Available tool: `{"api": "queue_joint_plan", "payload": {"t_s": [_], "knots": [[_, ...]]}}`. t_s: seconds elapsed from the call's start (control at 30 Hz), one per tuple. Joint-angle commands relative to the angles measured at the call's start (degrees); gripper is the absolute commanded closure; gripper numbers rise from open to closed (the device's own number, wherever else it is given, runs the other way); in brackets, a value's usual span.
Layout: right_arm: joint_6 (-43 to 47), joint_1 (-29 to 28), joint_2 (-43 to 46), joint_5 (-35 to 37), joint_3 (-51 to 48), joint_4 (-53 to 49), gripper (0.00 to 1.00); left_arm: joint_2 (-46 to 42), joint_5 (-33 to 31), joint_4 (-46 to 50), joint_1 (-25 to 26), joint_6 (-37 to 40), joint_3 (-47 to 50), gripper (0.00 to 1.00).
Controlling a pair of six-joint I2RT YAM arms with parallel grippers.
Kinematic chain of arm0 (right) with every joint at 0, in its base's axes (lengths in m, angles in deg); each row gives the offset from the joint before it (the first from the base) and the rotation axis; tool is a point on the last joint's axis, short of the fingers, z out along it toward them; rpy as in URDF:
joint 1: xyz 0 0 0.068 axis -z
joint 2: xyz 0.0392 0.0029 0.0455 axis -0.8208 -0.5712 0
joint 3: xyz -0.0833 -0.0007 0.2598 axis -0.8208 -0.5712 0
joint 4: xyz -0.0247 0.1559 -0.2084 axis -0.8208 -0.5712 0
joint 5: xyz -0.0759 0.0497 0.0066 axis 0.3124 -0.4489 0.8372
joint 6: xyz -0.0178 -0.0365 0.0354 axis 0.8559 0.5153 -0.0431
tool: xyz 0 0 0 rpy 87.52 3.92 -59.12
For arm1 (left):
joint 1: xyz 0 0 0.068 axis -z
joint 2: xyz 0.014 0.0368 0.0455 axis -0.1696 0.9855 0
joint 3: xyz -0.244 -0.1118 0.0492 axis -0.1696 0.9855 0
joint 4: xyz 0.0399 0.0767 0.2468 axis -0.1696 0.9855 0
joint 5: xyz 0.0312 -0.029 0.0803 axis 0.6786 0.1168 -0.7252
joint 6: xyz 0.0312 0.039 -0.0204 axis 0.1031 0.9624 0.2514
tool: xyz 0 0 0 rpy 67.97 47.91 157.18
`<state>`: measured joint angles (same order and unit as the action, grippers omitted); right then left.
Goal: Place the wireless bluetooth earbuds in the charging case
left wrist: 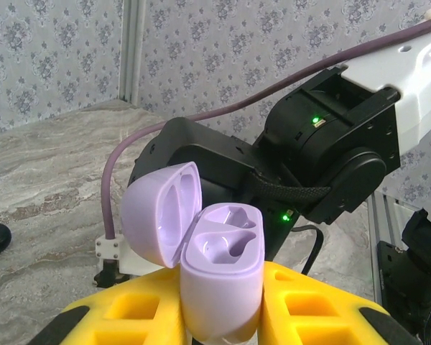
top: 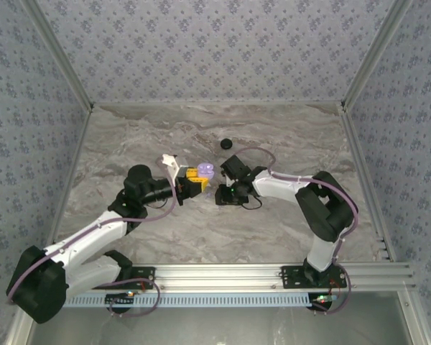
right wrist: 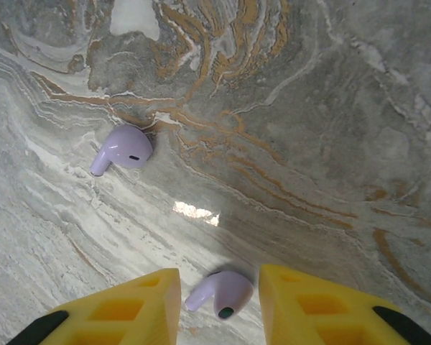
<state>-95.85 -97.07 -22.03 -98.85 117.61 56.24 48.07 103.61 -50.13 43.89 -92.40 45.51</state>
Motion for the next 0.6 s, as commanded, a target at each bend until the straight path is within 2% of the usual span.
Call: {"api": "queue_joint_plan", "payload": {"t_s": [0.0,0.37,0.57], "knots": [[-0.1,-0.6,-1.4,2.2,2.1,-3.6,0.70,-1.3,-0.3,-0.6,0.0,1.1,0.2,0.75],[4.1,-0.2,-1.5,4.8,3.4,-8.9,0.82,-1.7,-0.6,-0.5,0.0,1.0,0.6,0.75],[11.3,3.1,-0.3,4.9,3.9,-12.5,0.83,-2.0,-0.7,-0.5,0.0,1.1,0.7,0.75]]}}
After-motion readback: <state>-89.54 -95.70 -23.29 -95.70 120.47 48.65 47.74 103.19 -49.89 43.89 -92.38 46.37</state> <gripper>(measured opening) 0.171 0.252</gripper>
